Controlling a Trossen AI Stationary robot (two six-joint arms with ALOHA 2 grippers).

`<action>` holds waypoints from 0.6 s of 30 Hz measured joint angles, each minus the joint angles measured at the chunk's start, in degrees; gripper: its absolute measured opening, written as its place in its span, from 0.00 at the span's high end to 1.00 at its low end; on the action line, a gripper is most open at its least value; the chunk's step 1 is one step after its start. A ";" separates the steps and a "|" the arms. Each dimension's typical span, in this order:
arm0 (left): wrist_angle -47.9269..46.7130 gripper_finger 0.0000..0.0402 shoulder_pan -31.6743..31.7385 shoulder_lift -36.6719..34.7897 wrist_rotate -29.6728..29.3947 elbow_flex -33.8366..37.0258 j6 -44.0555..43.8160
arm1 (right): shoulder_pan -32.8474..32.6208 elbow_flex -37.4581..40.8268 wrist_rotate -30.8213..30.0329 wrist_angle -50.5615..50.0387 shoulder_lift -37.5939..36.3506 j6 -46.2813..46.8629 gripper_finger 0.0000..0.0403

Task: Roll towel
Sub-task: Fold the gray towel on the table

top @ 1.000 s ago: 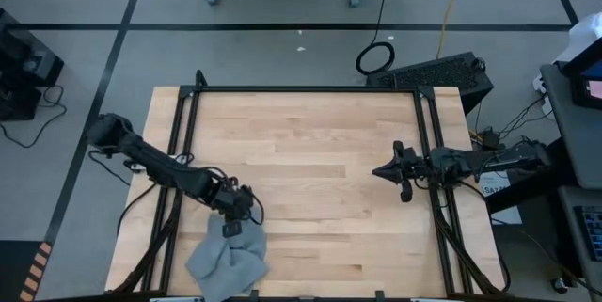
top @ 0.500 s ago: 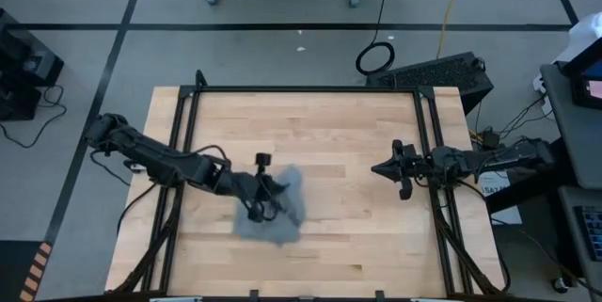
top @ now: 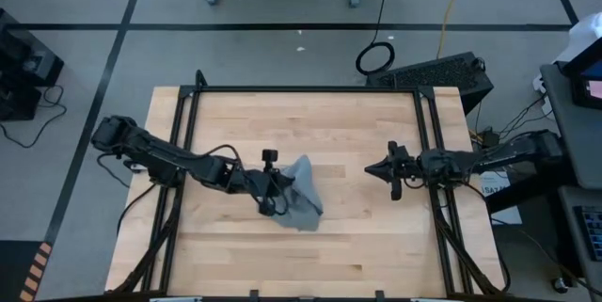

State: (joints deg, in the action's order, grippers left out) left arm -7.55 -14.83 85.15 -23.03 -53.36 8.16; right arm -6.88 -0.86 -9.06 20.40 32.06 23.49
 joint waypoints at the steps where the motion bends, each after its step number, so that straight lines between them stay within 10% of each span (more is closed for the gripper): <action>1: 0.52 0.85 0.27 0.84 -0.95 0.00 -0.61 | -0.02 0.00 0.01 0.12 1.27 -0.02 0.96; 10: 7.18 0.70 3.10 2.49 -3.20 -0.57 -1.92 | -3.09 0.00 3.47 5.09 13.01 -3.25 0.82; 18: 6.78 0.66 2.16 2.31 8.09 -2.47 -5.96 | -8.38 -4.58 3.38 7.06 23.56 -8.41 0.78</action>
State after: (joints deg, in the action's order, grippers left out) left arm -0.77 -12.66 87.45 -14.95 -55.83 2.19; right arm -15.26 -5.44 -5.68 27.46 55.61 15.08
